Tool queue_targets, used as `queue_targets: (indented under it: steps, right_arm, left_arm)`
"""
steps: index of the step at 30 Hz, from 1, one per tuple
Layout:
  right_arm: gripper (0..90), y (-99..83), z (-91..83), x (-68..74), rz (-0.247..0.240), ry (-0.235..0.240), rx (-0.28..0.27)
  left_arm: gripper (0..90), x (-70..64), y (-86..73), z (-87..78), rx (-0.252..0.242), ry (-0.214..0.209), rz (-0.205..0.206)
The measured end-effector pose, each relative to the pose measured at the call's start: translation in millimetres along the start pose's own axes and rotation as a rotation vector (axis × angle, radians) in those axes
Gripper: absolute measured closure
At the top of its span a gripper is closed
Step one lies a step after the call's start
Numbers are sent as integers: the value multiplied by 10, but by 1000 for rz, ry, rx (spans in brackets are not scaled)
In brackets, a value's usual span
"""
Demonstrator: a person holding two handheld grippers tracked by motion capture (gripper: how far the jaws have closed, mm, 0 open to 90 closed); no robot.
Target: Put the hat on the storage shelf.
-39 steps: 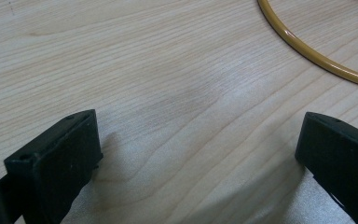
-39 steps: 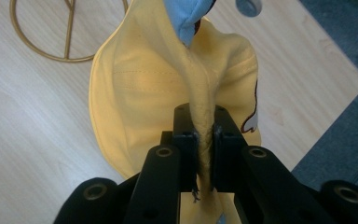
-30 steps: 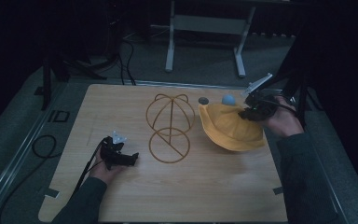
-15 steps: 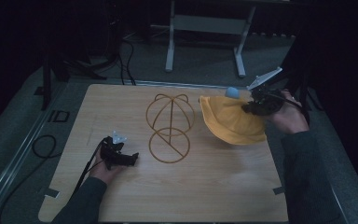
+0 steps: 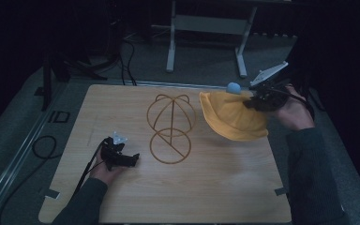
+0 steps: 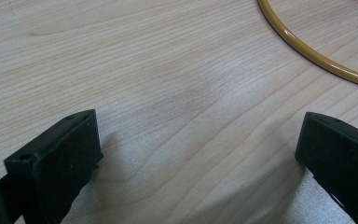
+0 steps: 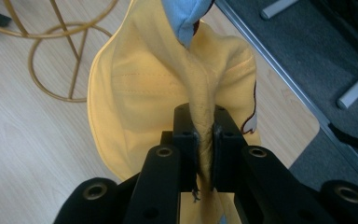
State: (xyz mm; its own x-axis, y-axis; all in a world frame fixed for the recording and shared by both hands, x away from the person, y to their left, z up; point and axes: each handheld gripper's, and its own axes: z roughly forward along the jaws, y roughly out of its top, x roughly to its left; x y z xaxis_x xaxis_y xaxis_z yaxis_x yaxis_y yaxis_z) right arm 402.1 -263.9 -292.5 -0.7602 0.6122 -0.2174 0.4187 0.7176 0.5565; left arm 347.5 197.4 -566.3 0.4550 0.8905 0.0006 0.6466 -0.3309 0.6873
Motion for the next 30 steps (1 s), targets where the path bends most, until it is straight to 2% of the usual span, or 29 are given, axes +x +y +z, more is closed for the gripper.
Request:
queue_targets:
  steps: [7,14,30]
  right_arm:
    - [831,20,-76,-26,-7,49,-59]
    - [832,45,-136,-26,-20,51,-70]
    - [832,131,-265,27,-39,85,-138]
  left_arm:
    - [1,0,0,0,0,0,0]
    - [1,1,0,-1,1,0,2]
    - [1,1,0,-1,1,0,2]
